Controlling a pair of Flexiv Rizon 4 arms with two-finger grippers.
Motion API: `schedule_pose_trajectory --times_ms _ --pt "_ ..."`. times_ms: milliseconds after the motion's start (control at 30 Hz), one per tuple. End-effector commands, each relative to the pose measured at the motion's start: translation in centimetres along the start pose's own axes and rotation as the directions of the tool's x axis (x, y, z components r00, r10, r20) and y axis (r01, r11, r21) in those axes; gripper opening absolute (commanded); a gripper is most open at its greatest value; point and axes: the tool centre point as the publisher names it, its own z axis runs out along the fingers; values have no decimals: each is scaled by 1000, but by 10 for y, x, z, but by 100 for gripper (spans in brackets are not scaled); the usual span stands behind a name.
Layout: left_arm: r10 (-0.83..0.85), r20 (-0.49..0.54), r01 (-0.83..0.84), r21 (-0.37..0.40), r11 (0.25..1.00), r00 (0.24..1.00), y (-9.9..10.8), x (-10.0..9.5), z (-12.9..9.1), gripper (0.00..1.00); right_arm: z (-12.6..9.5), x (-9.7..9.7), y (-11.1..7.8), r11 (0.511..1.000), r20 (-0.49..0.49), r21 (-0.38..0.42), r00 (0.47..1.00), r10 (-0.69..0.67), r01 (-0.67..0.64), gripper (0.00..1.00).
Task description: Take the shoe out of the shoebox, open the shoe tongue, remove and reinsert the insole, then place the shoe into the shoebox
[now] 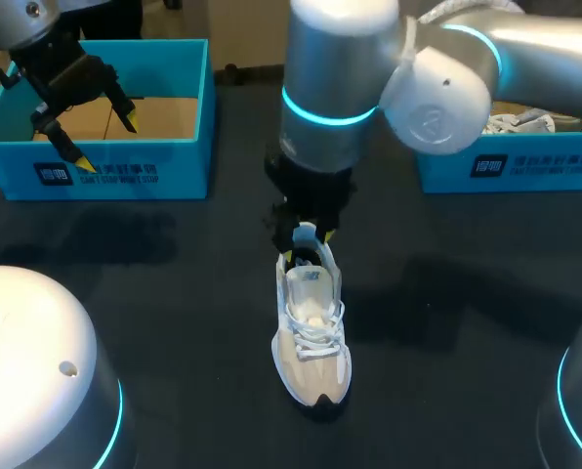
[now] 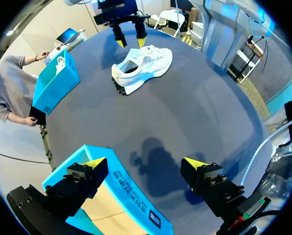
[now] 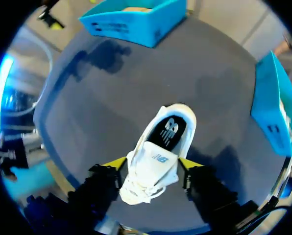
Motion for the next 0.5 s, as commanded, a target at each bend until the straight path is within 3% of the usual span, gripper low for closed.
schedule_pose_trajectory --times_ms 33,167,367,500 --pt "1 -2 -1 -2 1000 1000 0 0 0 100 -5 -10 6 895 -72 -9 893 -444 445 100" --pt "1 -2 -1 -2 1000 1000 0 0 0 100 -2 -17 17 835 -89 13 833 -546 549 100" --pt "1 -2 -1 -2 1000 1000 0 0 0 100 6 -18 27 662 -117 0 657 -745 750 100" --pt "1 -2 -1 -2 1000 1000 0 0 0 100 7 -23 28 663 -133 -11 656 -743 748 100"
